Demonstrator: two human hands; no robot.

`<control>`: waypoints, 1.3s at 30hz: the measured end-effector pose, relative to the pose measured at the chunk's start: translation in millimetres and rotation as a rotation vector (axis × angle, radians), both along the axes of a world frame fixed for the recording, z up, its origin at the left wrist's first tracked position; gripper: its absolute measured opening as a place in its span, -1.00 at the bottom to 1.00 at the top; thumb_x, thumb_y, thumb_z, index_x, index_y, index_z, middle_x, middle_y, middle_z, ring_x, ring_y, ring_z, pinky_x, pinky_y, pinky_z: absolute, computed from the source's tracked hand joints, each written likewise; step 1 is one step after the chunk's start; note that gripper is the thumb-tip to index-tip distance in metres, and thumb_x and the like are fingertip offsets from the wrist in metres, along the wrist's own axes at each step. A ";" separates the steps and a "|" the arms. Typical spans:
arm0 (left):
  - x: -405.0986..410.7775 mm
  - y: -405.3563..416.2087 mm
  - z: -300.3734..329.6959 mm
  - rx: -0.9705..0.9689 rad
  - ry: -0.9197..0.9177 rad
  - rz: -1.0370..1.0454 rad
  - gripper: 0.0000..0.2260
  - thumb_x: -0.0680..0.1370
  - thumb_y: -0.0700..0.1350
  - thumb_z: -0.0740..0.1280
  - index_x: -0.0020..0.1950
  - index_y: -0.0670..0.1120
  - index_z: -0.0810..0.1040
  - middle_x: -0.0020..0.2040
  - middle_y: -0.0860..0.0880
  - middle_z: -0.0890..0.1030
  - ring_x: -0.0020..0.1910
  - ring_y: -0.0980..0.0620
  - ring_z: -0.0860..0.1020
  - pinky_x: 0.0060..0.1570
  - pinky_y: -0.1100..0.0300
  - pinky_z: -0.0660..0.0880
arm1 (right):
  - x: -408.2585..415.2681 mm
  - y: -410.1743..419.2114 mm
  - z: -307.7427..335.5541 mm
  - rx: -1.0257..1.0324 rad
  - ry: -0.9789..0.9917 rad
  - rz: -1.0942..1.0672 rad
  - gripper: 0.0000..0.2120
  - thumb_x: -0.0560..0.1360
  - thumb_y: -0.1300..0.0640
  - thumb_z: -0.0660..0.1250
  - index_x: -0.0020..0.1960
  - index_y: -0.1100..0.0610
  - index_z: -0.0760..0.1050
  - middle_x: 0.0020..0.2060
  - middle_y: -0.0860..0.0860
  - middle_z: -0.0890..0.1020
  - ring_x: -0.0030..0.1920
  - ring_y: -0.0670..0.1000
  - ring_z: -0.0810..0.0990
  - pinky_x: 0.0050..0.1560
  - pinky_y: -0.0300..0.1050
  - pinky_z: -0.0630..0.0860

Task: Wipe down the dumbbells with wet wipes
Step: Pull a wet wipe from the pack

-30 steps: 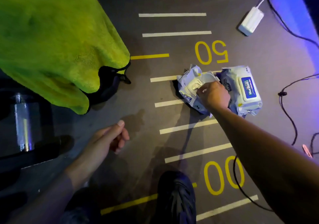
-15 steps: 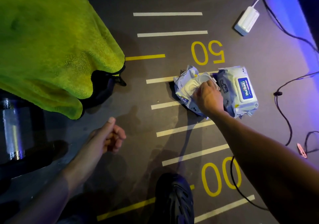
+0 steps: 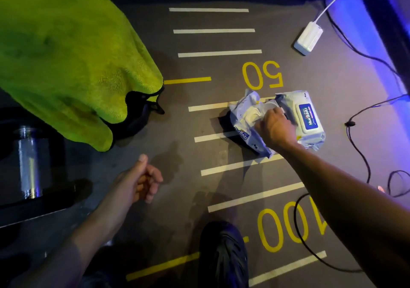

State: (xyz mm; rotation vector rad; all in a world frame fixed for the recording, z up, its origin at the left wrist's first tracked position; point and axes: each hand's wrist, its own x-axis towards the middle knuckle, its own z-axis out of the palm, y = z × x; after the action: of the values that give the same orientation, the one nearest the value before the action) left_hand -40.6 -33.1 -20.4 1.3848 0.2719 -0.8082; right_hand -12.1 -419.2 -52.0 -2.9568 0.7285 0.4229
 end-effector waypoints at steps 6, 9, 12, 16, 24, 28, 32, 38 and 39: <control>-6.6 -1.6 8.3 -0.001 -0.007 -0.016 -0.35 0.29 0.60 0.34 -0.27 -0.01 0.66 -0.36 -0.07 0.51 -0.38 0.03 0.48 -0.35 0.21 0.46 | -6.4 3.6 5.4 0.006 -0.067 -0.053 -0.68 0.67 0.06 0.22 0.20 0.33 0.45 0.12 0.24 0.48 0.07 0.25 0.56 -0.14 -0.01 0.40; -7.0 -2.5 11.5 -0.002 -0.006 0.006 -0.28 0.16 0.65 0.38 -0.28 -0.02 0.66 -0.37 -0.07 0.50 -0.41 0.05 0.48 -0.39 0.25 0.46 | -16.8 2.0 10.2 -0.023 -0.166 -0.088 -0.65 0.66 0.01 0.26 0.22 0.31 0.42 0.13 0.23 0.51 0.02 0.26 0.59 -0.12 0.02 0.49; -9.6 -4.7 13.8 -0.005 0.002 0.010 -0.23 0.21 0.63 0.38 -0.24 -0.12 0.62 -0.38 -0.09 0.49 -0.42 0.04 0.47 -0.41 0.26 0.46 | -24.5 -0.7 13.4 0.007 -0.188 -0.117 -0.62 0.66 -0.03 0.28 0.21 0.30 0.42 0.13 0.24 0.52 0.04 0.29 0.60 -0.08 0.09 0.55; -11.9 -5.1 13.4 0.001 0.026 0.026 -0.32 0.47 0.49 0.28 -0.21 -0.17 0.58 -0.39 -0.08 0.48 -0.41 0.02 0.45 -0.43 0.27 0.45 | -23.9 1.2 14.2 0.073 -0.255 -0.074 -0.69 0.64 0.03 0.28 0.09 0.31 0.43 0.08 0.25 0.50 -0.03 0.29 0.56 -0.17 0.01 0.38; -13.7 -3.9 10.5 -0.007 0.023 0.013 -0.34 0.31 0.58 0.32 -0.27 -0.05 0.65 -0.38 -0.08 0.49 -0.43 0.05 0.46 -0.43 0.28 0.46 | -25.0 -2.9 19.4 0.126 -0.321 -0.183 -0.73 0.62 0.09 0.29 0.08 0.33 0.43 0.05 0.26 0.48 -0.13 0.26 0.50 -0.19 0.02 0.34; -14.7 -5.8 10.2 -0.020 0.006 0.018 -0.34 0.30 0.58 0.35 -0.27 -0.05 0.65 -0.37 -0.08 0.50 -0.41 0.03 0.46 -0.41 0.25 0.46 | -24.5 -4.2 18.7 0.093 -0.267 -0.185 -0.69 0.63 0.04 0.28 0.11 0.32 0.44 0.05 0.24 0.50 -0.10 0.25 0.53 -0.17 0.02 0.39; -14.6 -7.1 8.6 -0.017 -0.018 -0.002 -0.21 0.12 0.65 0.41 -0.23 -0.10 0.63 -0.38 -0.09 0.50 -0.43 0.04 0.47 -0.41 0.25 0.46 | -19.1 2.8 21.2 0.088 -0.285 -0.165 -0.69 0.62 0.03 0.27 0.08 0.32 0.47 0.06 0.29 0.54 0.03 0.31 0.54 -0.03 0.09 0.43; -13.0 -8.6 7.8 -0.018 0.006 0.029 -0.36 0.36 0.50 0.32 -0.24 -0.12 0.62 -0.40 -0.08 0.49 -0.43 0.02 0.44 -0.44 0.26 0.44 | -17.1 3.5 21.7 0.207 -0.338 -0.249 -0.67 0.54 0.01 0.19 -0.25 0.25 0.38 -0.30 0.25 0.41 -0.27 0.19 0.37 -0.24 -0.05 0.22; -13.6 -9.0 6.9 -0.013 0.012 0.016 -0.31 0.29 0.56 0.36 -0.24 -0.10 0.63 -0.40 -0.08 0.49 -0.44 0.03 0.45 -0.44 0.26 0.45 | -16.9 4.7 24.1 0.257 -0.364 -0.267 -0.66 0.55 0.06 0.22 -0.32 0.22 0.33 -0.33 0.22 0.36 -0.29 0.14 0.33 -0.29 -0.02 0.17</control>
State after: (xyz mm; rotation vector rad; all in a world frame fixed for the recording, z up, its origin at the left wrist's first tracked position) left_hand -54.1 -42.1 -13.5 1.3648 0.2862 -0.8034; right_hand -29.0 -414.5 -27.8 -2.5461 0.9209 -0.0399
